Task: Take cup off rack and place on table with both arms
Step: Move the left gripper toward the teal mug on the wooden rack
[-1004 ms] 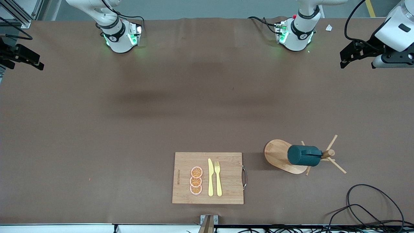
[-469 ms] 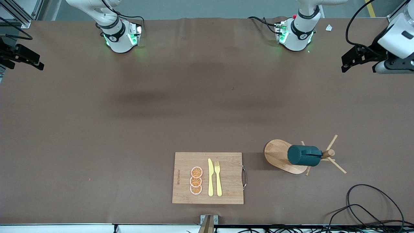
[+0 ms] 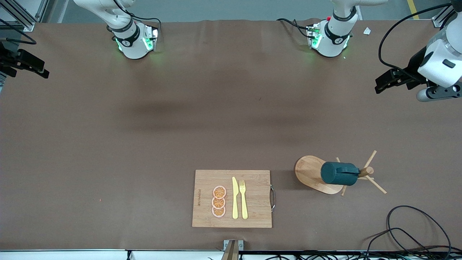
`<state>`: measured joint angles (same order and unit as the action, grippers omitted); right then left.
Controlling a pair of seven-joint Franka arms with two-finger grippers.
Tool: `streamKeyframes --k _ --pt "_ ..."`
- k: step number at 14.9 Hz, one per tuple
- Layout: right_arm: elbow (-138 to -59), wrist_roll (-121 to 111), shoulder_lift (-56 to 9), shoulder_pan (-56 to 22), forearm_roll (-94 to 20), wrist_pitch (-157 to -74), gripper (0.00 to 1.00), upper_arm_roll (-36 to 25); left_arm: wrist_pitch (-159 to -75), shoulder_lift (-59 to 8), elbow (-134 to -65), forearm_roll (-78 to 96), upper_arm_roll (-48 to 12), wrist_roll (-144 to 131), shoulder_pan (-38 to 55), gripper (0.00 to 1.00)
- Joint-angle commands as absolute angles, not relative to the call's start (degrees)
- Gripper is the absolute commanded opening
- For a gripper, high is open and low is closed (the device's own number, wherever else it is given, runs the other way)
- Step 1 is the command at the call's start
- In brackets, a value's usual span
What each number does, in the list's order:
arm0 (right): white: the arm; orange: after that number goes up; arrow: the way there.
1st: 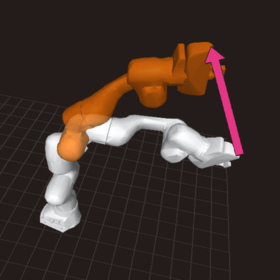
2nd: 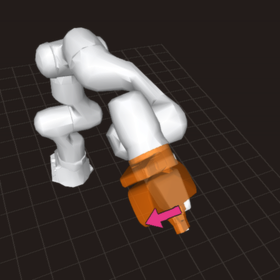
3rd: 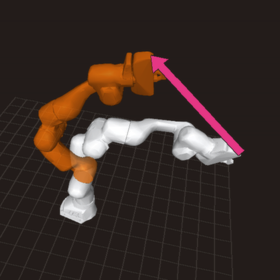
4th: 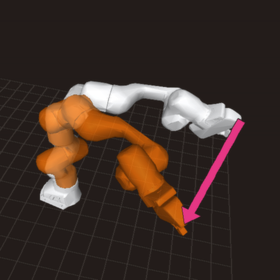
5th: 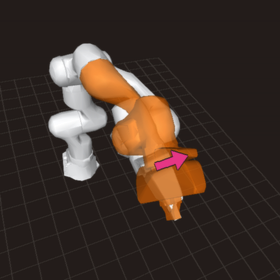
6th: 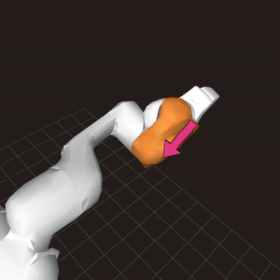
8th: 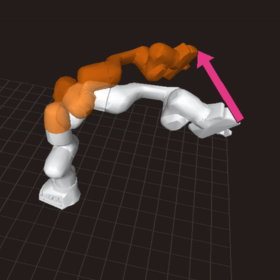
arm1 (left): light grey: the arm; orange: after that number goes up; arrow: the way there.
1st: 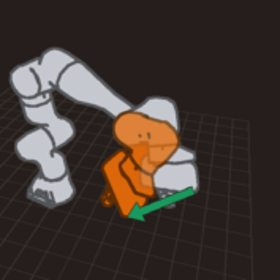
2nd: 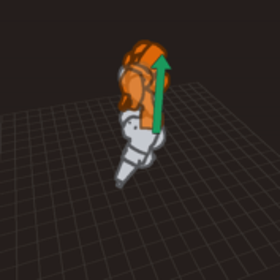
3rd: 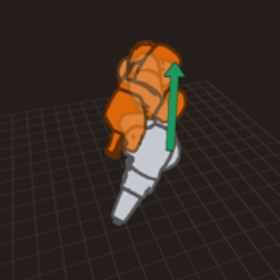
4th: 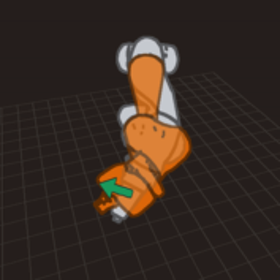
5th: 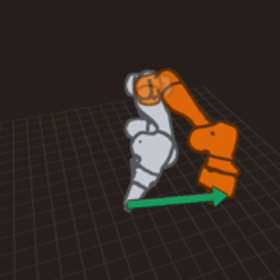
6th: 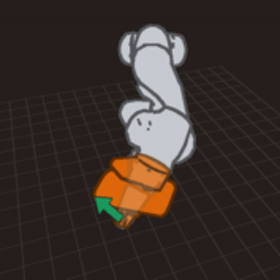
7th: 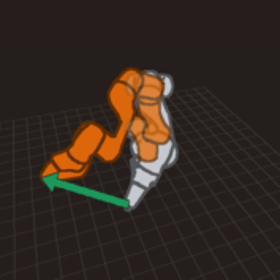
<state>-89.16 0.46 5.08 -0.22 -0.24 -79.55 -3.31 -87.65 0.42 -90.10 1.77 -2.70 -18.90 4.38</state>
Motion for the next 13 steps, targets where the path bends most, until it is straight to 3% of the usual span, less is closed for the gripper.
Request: streamKeyframes --k 1,7,13 --pt "-90.4 0.4 6.4 -0.6 -0.3 -79.5 1.0 -3.4 -92.2 -1.7 -89.2 6.7 -2.5 -28.3 2.0 1.0" --pt "-90.4 0.4 6.5 -0.7 -0.3 -79.6 1.0 -3.4 -102.8 -7.1 -89.5 13.8 -2.5 -42.2 -0.4 1.0" --pt "-90.4 0.4 6.5 -0.7 -0.3 -79.7 1.0 -3.4 -114.3 -12.8 -90.8 13.8 -3.3 -73.3 2.2 1.0"
